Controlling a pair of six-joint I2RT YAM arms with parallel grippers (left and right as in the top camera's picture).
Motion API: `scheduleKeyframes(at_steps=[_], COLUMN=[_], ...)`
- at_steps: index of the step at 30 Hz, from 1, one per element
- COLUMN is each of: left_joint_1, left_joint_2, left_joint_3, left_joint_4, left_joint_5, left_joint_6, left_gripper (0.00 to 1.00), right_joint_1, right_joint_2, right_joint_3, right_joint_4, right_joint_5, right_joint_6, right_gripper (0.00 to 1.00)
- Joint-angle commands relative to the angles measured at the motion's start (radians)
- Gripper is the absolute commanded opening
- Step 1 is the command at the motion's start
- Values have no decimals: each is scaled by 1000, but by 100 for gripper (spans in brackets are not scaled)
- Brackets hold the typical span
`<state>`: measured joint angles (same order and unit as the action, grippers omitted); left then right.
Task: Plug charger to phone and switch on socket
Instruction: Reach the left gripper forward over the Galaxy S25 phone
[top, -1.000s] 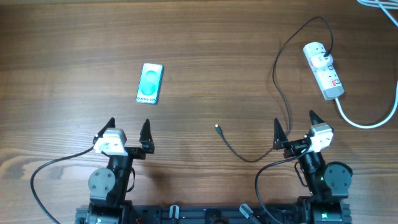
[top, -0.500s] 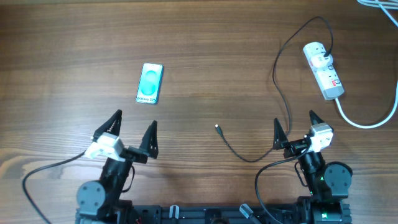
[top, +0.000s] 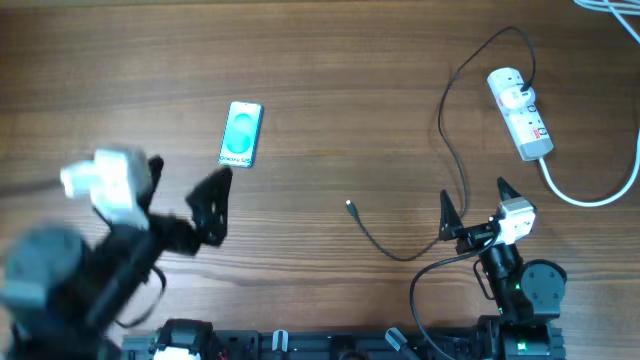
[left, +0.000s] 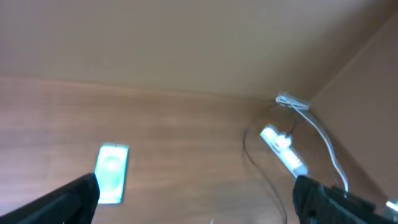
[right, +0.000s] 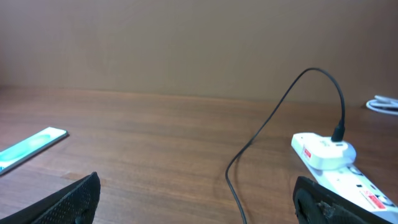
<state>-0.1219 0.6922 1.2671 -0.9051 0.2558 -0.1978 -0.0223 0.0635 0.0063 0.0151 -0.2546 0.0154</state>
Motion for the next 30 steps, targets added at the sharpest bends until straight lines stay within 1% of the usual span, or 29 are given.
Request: scheduleKeyframes(at_steps=[1,3,5,11,15,16,17,18,20,21,22,23,24,25,30], left_joint_1=[7,7,7,6,6,6,6,6,6,6,6,6,6,6,6], left_joint_2=[279,413,544,830,953,980,1007,1027,1058,1067,1072,1074,1074,1074,1074], left_joint_3=[285,398,465,470,469,469,468,468,468,468,468,468,468,468,467], left_joint_4=[-185,-284,-356,-426,-433,-438,-442,-443,-446,-446,-447,-446,-446,-446,-435], left_joint_5=[-3,-3,-2,-2,-2,-2,-2,-2,-2,-2,-2,-2,-2,-2,-2], left_joint_6=[64,64,64,63,63,63,63,63,63,63,63,63,63,63,63], left_gripper=[100,100,100,100,100,95,86,71,46,35,26,20,17,5,4], right_joint_1=[3,3,3,3,3,3,3,3,3,3,3,3,3,3,3], right_joint_2=[-1,-1,-1,-1,-1,-1,-1,-1,-1,-1,-1,-1,-1,-1,-1], right_joint_3=[-1,-1,-1,-1,-1,-1,-1,-1,-1,-1,-1,-1,-1,-1,-1], right_joint_4=[5,5,5,5,5,5,5,5,5,5,5,5,5,5,5], right_joint_5=[-2,-2,-2,-2,-2,-2,-2,-2,-2,-2,-2,-2,-2,-2,-2], right_joint_6=[12,12,11,12,12,12,12,12,12,12,12,12,12,12,12], right_gripper=[100,100,100,100,100,100,100,100,100,100,100,100,100,100,100])
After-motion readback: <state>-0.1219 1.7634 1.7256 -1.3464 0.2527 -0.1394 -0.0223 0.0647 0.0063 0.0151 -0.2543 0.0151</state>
